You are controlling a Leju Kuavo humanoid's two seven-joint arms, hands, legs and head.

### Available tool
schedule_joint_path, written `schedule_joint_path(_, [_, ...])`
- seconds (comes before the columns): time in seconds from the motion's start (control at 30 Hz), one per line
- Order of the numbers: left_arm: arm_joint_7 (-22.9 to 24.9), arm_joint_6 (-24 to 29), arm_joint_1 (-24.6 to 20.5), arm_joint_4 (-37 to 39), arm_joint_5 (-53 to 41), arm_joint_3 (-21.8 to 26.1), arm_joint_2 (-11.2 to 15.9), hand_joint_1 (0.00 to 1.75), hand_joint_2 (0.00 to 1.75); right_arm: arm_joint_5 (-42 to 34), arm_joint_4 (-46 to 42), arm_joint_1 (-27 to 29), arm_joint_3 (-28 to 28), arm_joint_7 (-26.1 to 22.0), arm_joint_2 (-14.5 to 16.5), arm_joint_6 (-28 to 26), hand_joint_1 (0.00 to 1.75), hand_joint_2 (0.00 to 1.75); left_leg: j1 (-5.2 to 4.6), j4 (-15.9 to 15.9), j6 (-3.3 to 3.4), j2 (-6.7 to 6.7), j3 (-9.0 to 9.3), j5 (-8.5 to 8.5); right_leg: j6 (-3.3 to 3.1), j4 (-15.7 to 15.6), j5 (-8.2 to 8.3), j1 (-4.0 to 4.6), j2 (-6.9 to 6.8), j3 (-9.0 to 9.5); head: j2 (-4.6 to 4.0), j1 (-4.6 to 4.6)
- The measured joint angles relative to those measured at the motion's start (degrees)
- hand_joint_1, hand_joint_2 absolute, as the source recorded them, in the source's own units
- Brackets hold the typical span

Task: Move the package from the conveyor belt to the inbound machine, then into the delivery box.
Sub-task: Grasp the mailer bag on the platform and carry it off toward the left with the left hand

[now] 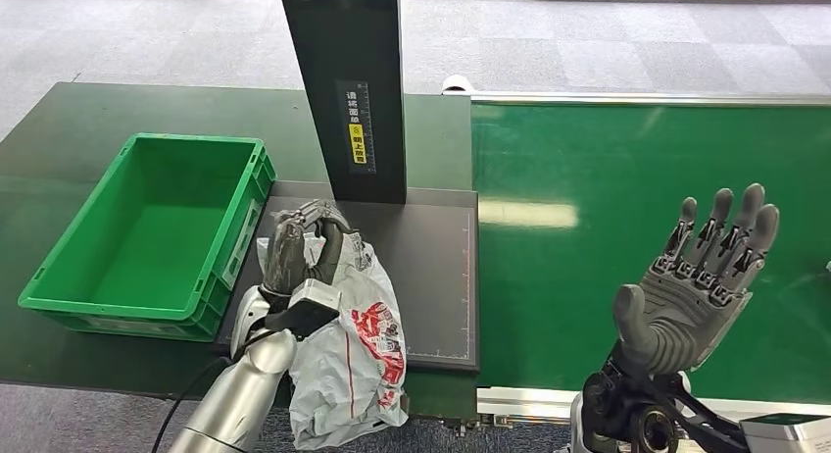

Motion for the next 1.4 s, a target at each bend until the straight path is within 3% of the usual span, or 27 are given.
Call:
schedule_joint_path(0.1, [1.2, 0.1, 1.3, -4.4, -1.8, 1.0, 1.4, 0.21, 1.75, -0.1, -0.5, 0.4, -0.3, 0.0, 0.0, 0.0, 0.00, 1.75, 0.00, 0.0, 0.00, 0.00, 0.00, 0.00, 0.00, 0.0, 0.00, 0.00, 0.00, 0.01, 0.00, 0.01])
schedule_joint_path(0.13, [2.5, -0.7, 1.5, -5.2, -2.9, 1.4, 1.9, 0.00, 1.75, 0.0, -0.6, 0.6, -0.4, 0.0, 0.0, -0.1, 0.00, 1.75, 0.00, 0.0, 0.00, 0.00, 0.01, 0.00, 0.00, 0.0, 0.00, 0.00, 0.00, 0.01, 0.00, 0.01])
schedule_joint_path(0.3, [12.7, -11.5, 0.8, -3.5, -12.7, 3.7, 5.6, 0.00, 1.75, 0.0, -1.0, 1.0, -1.2, 0.0, 0.0, 0.5, 0.00, 1.75, 0.00, 0.0, 0.00, 0.03, 0.05, 0.02, -0.01, 0.0, 0.01, 0.00, 0.03, 0.02, 0.00, 0.01])
schedule_joint_path(0.47, [13.5, -18.8, -1.6, 5.1, -18.1, 5.9, 9.4, 0.00, 1.75, -0.4, -1.0, 1.1, -2.7, 0.0, 0.0, 1.3, 0.00, 1.75, 0.01, 0.0, -0.01, 0.12, 0.05, 0.03, -0.02, 0.0, 0.02, 0.01, 0.13, -0.01, 0.00, 0.00])
schedule_joint_path(0.6, [13.2, -20.1, -2.7, 9.5, -18.6, 6.7, 11.1, 0.00, 1.75, -0.6, -1.0, 1.1, -3.4, 0.0, 0.0, 1.4, 0.00, 1.75, 0.01, 0.0, -0.02, 0.11, 0.03, 0.02, -0.01, 0.0, 0.01, 0.01, 0.15, -0.04, 0.00, 0.00])
schedule_joint_path(0.87, [13.0, -20.6, -3.6, 12.4, -18.6, 7.1, 12.1, 0.00, 1.75, -0.6, -1.0, 1.1, -4.0, 0.0, 0.0, 1.5, 0.00, 1.75, 0.00, 0.0, -0.02, 0.11, 0.02, 0.01, -0.01, 0.0, 0.01, 0.00, 0.14, -0.03, 0.00, 0.00])
schedule_joint_path(0.97, [12.1, -23.2, -4.6, 14.2, -19.4, 7.1, 12.3, 0.00, 1.75, -0.6, -1.0, 1.1, -4.2, 0.0, 0.0, 1.5, 0.00, 1.75, 0.01, 0.0, -0.02, 0.10, 0.03, 0.02, -0.01, 0.0, 0.02, 0.01, 0.14, -0.01, 0.00, 0.00])
schedule_joint_path(1.4, [12.8, -27.6, -13.7, 28.9, -26.2, 6.5, 11.4, 0.00, 1.75, -0.1, -0.8, 0.8, -4.3, 0.0, 0.0, 0.6, 0.00, 1.75, -0.01, 0.0, -0.01, -0.03, 0.50, 0.02, -0.01, 0.0, -0.01, 0.00, 0.06, 0.54, 0.00, 0.00])
